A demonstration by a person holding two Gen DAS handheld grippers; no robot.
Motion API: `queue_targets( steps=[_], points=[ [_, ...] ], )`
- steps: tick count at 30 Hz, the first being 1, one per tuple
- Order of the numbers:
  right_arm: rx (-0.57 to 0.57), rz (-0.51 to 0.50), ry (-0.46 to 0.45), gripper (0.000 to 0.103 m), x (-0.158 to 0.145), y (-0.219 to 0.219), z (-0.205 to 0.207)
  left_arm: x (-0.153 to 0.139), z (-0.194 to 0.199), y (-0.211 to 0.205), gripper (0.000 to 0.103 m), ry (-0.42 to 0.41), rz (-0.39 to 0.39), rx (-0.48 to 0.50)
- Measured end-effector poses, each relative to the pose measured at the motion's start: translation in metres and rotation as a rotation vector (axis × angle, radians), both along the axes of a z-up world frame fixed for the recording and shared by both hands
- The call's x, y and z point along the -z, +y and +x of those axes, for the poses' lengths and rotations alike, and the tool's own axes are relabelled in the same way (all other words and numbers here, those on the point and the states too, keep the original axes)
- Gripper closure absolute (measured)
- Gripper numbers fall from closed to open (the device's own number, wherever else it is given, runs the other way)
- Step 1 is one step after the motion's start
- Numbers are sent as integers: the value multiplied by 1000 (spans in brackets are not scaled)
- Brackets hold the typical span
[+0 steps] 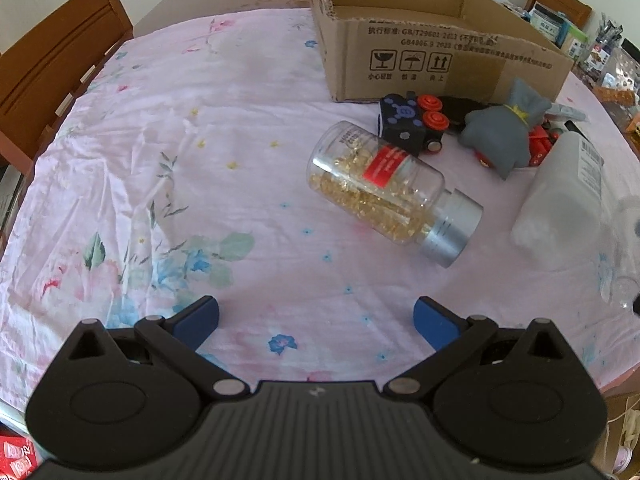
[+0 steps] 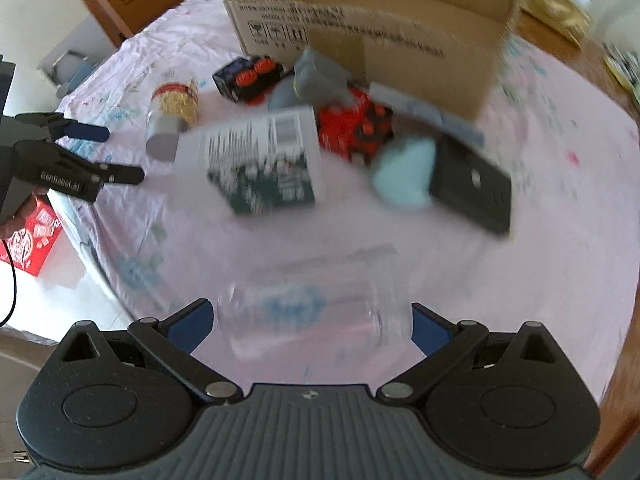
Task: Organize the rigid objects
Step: 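Grasp the capsule jar with the left tool while the right tool grasps the clear plastic jar, then carry both jars into the cardboard box and open both tools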
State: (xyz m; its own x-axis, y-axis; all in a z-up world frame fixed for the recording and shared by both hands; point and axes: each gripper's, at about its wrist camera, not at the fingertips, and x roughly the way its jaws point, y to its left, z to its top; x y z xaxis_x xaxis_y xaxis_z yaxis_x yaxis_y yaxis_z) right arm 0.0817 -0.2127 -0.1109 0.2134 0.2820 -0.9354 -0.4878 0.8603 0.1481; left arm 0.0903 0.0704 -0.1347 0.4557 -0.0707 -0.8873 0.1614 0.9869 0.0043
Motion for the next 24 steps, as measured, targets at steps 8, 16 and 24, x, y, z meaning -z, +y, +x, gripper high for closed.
queue_targets(
  steps=[8, 16, 24],
  points=[
    [168, -46, -101, 0, 10, 20, -29, 1, -3, -1, 0, -17, -2, 10],
    [207, -96, -183, 0, 23, 32, -30, -1, -2, -15, 0, -56, 37, 176],
    [210, -69, -243, 0, 27, 31, -36, 4, 9, -20, 0, -91, -33, 290]
  ],
)
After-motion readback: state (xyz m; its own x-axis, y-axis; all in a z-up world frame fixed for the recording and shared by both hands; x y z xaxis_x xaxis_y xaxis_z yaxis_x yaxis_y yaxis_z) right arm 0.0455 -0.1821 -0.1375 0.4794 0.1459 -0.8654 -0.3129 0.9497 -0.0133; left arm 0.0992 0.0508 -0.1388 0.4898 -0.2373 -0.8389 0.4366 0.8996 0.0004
